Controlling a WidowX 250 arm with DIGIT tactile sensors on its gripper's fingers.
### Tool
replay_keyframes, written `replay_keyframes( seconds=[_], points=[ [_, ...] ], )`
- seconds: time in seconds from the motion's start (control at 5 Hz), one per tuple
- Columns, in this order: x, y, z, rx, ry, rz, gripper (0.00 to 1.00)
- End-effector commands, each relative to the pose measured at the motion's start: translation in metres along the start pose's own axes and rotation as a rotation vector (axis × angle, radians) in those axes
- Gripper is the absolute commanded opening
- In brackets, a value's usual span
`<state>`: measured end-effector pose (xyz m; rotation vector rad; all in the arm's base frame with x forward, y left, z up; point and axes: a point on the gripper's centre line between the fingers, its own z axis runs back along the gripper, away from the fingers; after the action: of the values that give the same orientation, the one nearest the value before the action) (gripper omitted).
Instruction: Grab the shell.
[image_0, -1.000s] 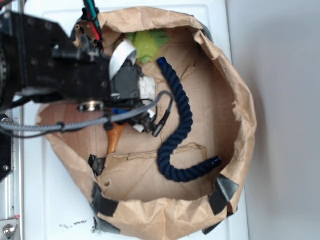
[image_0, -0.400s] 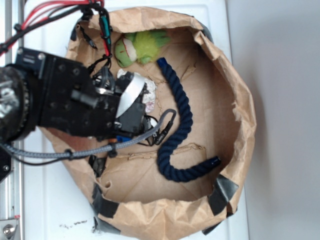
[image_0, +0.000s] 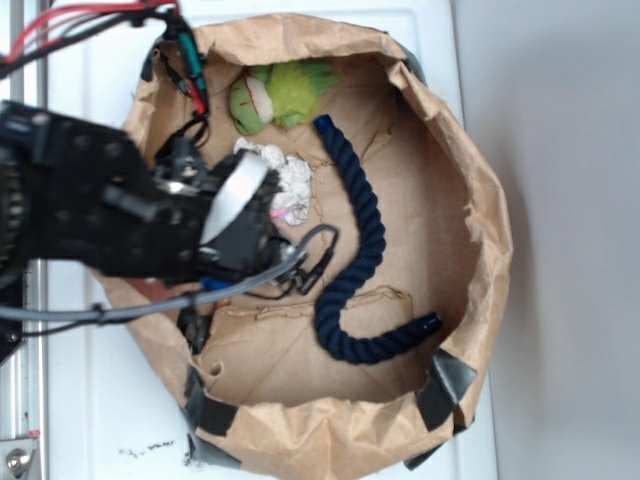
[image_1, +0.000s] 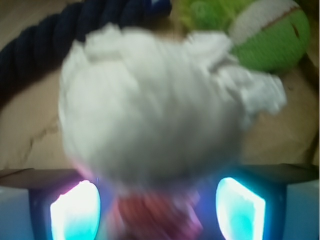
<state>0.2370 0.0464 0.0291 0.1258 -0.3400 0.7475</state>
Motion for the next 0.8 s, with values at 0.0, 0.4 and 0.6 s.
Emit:
replay_keyframes(
  seconds=[0.0, 0.4, 0.6],
  points=[
    [0.007, 0.014, 0.01, -0.012, -0.027, 0.006, 0.0],
    [0.012, 0.023, 0.015, -0.017, -0.019, 0.015, 0.0],
    [0.023, 0.019, 0.038, -0.017, 0.016, 0.023, 0.0]
  ],
)
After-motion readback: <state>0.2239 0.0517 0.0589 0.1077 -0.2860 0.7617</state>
